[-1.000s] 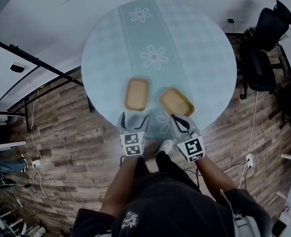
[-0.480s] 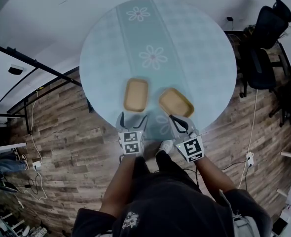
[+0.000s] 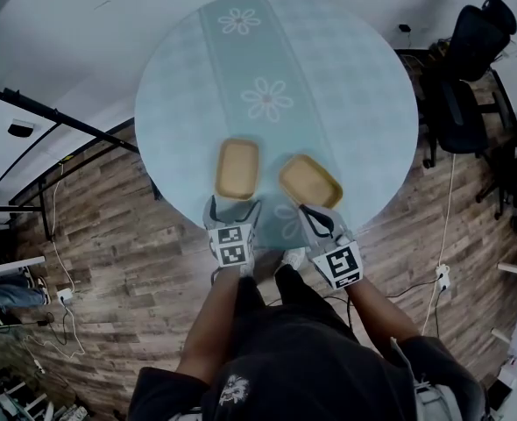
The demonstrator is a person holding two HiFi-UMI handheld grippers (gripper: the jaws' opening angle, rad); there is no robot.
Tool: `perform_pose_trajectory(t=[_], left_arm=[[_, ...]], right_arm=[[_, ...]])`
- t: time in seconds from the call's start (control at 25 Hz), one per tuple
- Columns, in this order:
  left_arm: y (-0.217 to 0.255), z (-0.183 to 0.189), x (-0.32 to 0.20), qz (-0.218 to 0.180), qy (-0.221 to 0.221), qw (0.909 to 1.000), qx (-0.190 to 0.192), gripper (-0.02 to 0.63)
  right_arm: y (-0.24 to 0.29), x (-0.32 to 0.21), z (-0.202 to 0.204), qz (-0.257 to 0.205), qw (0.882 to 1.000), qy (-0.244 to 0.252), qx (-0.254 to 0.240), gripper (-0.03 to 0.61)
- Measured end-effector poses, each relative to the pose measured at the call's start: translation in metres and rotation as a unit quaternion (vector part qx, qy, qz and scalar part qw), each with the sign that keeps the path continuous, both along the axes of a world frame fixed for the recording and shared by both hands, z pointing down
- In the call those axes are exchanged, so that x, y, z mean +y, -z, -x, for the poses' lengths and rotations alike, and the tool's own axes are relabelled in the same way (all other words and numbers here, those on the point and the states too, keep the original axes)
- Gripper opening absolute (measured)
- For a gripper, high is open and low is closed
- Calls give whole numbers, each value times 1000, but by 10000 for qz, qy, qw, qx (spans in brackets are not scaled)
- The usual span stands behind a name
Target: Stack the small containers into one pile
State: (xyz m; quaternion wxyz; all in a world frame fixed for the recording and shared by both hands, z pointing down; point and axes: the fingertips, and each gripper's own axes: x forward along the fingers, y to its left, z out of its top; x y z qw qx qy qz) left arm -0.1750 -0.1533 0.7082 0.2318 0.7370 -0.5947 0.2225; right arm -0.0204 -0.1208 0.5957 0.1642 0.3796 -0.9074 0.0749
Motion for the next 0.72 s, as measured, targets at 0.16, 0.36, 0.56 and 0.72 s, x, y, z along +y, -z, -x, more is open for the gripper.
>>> perform_pose_trajectory(t=[0.16, 0.36, 0.56, 0.72], left_arm=[[-8, -1, -5, 116, 40, 9999, 4, 540], [-11, 1, -15, 176, 19, 9998, -37, 540], [-15, -4, -24, 272, -7, 9996, -92, 540], [-21, -3, -27, 400, 13, 9991, -134, 540]], right_arm=[[-5, 2, -5, 58, 10000, -4, 15, 2], [-7, -3, -7, 93, 10000, -27, 22, 2], [-8, -8, -13, 113, 9999, -65, 13, 2], [-9, -10, -15, 134, 9999, -79, 24, 2]])
